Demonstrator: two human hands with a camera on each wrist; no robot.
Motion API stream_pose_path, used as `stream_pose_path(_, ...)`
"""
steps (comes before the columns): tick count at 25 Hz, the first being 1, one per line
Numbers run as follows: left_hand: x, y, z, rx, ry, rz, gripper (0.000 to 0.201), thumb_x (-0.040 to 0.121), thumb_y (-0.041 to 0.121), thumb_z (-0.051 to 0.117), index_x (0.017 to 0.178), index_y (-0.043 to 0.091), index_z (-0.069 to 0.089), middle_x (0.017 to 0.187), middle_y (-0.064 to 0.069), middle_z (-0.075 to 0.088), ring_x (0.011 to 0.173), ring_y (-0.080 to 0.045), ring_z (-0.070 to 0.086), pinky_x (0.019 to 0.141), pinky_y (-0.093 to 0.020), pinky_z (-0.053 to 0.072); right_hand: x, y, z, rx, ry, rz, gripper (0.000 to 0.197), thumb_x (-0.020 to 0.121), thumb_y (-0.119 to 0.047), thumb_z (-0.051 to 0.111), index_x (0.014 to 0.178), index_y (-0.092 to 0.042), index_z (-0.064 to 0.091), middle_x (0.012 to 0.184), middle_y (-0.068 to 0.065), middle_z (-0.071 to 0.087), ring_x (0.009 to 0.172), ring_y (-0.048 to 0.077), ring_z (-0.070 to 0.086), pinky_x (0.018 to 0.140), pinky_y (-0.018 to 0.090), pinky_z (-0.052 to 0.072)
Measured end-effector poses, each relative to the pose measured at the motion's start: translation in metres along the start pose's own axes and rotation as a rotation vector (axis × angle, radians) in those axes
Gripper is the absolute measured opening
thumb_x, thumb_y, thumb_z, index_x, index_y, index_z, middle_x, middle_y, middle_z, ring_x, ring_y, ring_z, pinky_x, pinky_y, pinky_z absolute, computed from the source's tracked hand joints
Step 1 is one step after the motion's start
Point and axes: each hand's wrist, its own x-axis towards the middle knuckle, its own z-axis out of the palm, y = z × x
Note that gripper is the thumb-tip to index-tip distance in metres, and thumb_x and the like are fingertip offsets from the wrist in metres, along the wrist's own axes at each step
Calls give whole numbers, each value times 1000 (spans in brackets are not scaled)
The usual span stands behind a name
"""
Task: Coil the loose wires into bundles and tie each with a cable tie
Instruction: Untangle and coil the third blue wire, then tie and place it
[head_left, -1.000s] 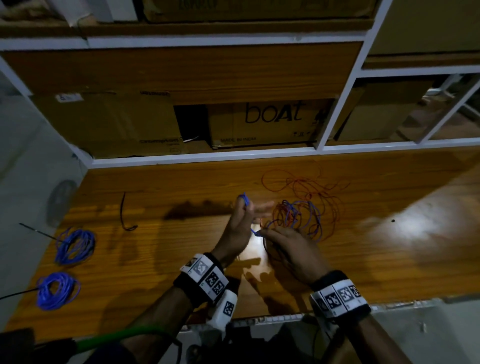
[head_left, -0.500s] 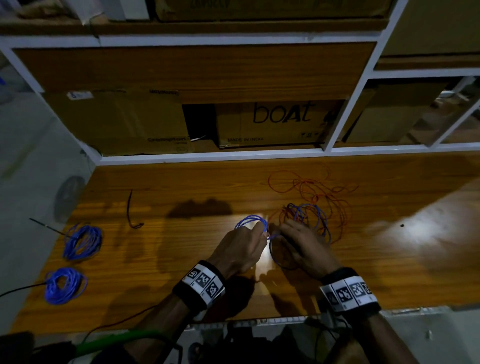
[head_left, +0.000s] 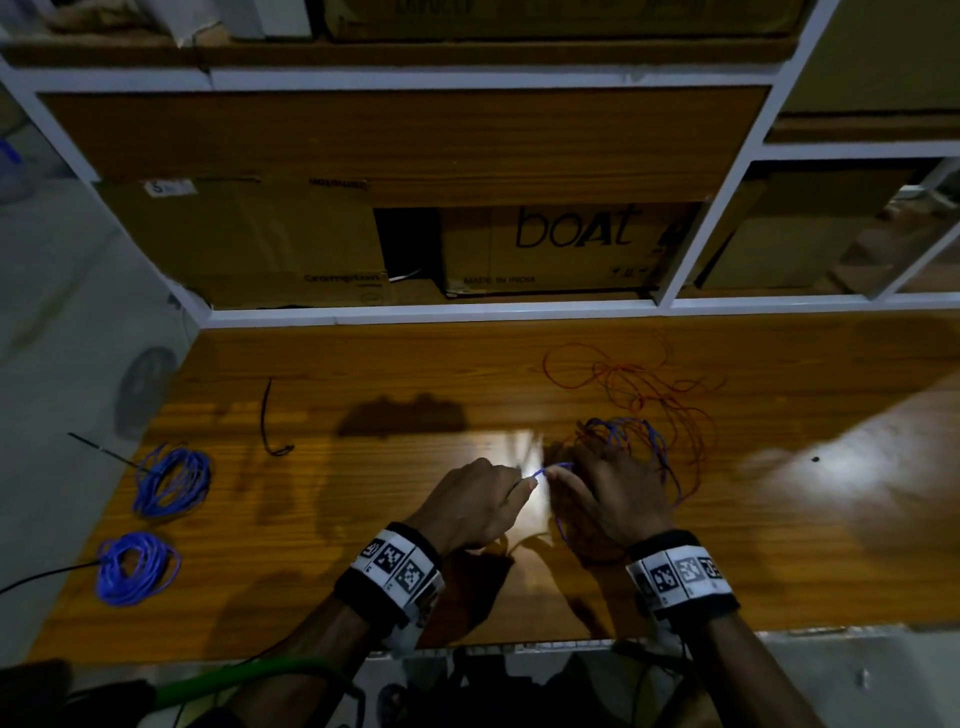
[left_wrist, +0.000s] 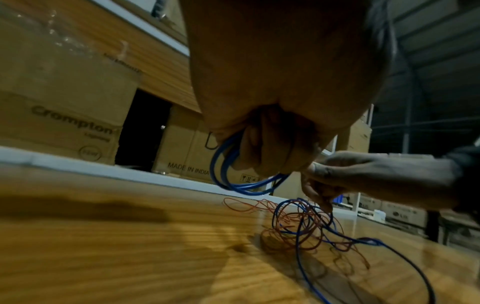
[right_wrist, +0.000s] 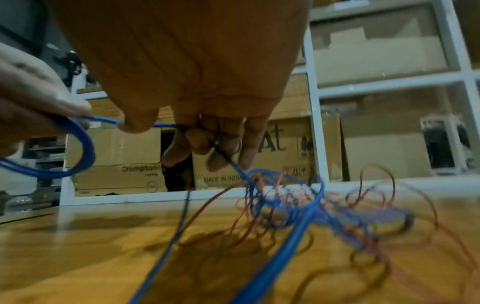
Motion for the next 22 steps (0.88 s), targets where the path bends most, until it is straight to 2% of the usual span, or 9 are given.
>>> stream_pose_path(3,-4,3,-2,-346,92,-25,54,101,48,36,62,11,42,55,1,41,49,-13,36,54,-36,31,-3,-5,1,-23,134,67,55,97,-67,34,110,-25,66,113,9,55,105,33,52,77,37,45)
stream_pose_path(5,-3,11,-8,-705,130,-83,54,99,44,43,59,7,40,49,3,37,45,-10,31,51,-32,27,1,-7,-4,-4,188,130,48,98,-64,39,108,-26,69,105,11,59,97,35,57,73,37,48)
stream_pose_path(9,-5,37,-33,-1321,78,-221,43,102,34,46,63,16,40,43,5,34,38,-9,24,46,-26,20,7,-4,15,344,-54,213,42,101,-56,40,111,-26,67,97,6,72,93,32,68,69,37,49)
stream_pose_path(12,-14,49,-43,-1320,42,-145,45,106,31,41,64,16,39,44,5,35,39,-9,24,45,-23,20,3,-5,25,790,-213,323,34,104,-43,44,100,-19,67,76,5,72,67,26,71,63,45,57)
stream_pose_path(14,-22,54,-46,-1307,23,-104,47,105,34,42,62,17,40,45,3,35,40,-10,23,46,-23,22,7,-8,24,1025,-274,474,28,106,-31,45,107,-11,65,75,11,71,54,22,69,47,32,55)
stream_pose_path(16,-32,57,-52,-1338,34,-90,47,103,39,47,60,21,43,46,3,32,42,-12,21,47,-26,19,13,-5,24,1153,-318,589,26,107,-20,44,114,-5,63,79,15,70,50,16,67,44,23,50)
stream_pose_path(18,-41,55,-59,-1380,44,-77,43,100,40,48,60,22,42,47,3,28,43,-12,18,49,-29,17,21,8,27,1114,-291,649,19,104,-14,46,116,-10,60,97,21,70,66,17,69,59,27,54)
stream_pose_path(20,-47,53,-64,-1379,53,-46,42,99,38,45,61,21,40,47,4,27,42,-11,18,47,-26,19,36,30,25,958,-178,641,26,101,-11,53,126,-15,56,129,23,61,107,32,65,92,38,53)
stream_pose_path(22,-53,53,-64,-1390,59,-41,42,99,39,45,62,20,39,45,6,28,41,-10,18,47,-26,19,53,42,18,802,-131,605,36,98,-8,57,133,-3,56,136,23,56,126,37,54,108,46,43)
